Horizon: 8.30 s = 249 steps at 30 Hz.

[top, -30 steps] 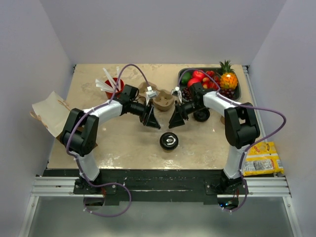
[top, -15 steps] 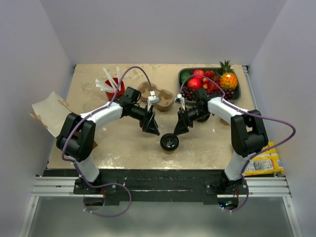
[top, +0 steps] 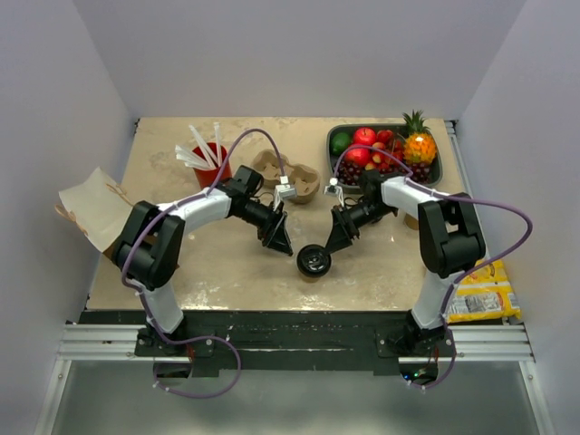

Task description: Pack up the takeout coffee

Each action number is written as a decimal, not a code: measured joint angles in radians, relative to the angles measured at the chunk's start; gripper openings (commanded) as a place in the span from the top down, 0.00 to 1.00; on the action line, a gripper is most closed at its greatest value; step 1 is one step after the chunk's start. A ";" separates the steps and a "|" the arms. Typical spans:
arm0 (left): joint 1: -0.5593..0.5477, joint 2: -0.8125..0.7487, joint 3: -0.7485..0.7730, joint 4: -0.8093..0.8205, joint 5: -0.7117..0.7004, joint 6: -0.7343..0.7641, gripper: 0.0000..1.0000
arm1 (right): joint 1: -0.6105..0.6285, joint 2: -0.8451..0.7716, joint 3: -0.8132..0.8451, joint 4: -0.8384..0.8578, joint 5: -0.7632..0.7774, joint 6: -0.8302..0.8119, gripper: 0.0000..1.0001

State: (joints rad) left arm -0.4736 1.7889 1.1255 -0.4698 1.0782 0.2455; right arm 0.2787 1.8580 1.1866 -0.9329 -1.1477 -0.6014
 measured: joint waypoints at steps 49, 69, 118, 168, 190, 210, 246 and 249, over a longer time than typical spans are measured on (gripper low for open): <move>-0.016 0.108 0.066 -0.117 0.053 0.067 0.24 | -0.017 -0.006 -0.032 0.117 0.031 0.130 0.40; -0.034 0.161 0.130 -0.253 0.055 0.167 0.23 | -0.001 -0.016 -0.038 0.118 0.048 0.132 0.39; -0.041 0.254 0.229 -0.365 0.054 0.156 0.24 | 0.029 -0.029 -0.043 0.150 0.088 0.206 0.40; -0.044 0.131 0.149 -0.115 -0.087 -0.049 0.16 | 0.103 -0.265 0.027 0.295 0.377 0.332 0.25; 0.060 -0.040 0.479 -0.153 -0.541 0.138 0.33 | -0.009 -0.142 0.450 0.381 0.690 0.377 0.40; 0.068 0.286 0.843 -0.320 -0.540 0.618 0.43 | -0.027 -0.270 0.319 0.380 0.747 0.320 0.41; 0.100 0.483 1.033 -0.161 -1.027 0.111 0.33 | -0.057 -0.286 0.182 0.383 0.689 0.324 0.41; 0.108 0.500 1.044 -0.167 -1.040 0.060 0.33 | -0.057 -0.286 0.183 0.385 0.689 0.324 0.41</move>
State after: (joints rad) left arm -0.3660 2.2894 2.1700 -0.6369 0.0387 0.3058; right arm 0.2218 1.5719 1.3693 -0.5480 -0.4587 -0.2771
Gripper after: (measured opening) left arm 0.666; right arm 0.590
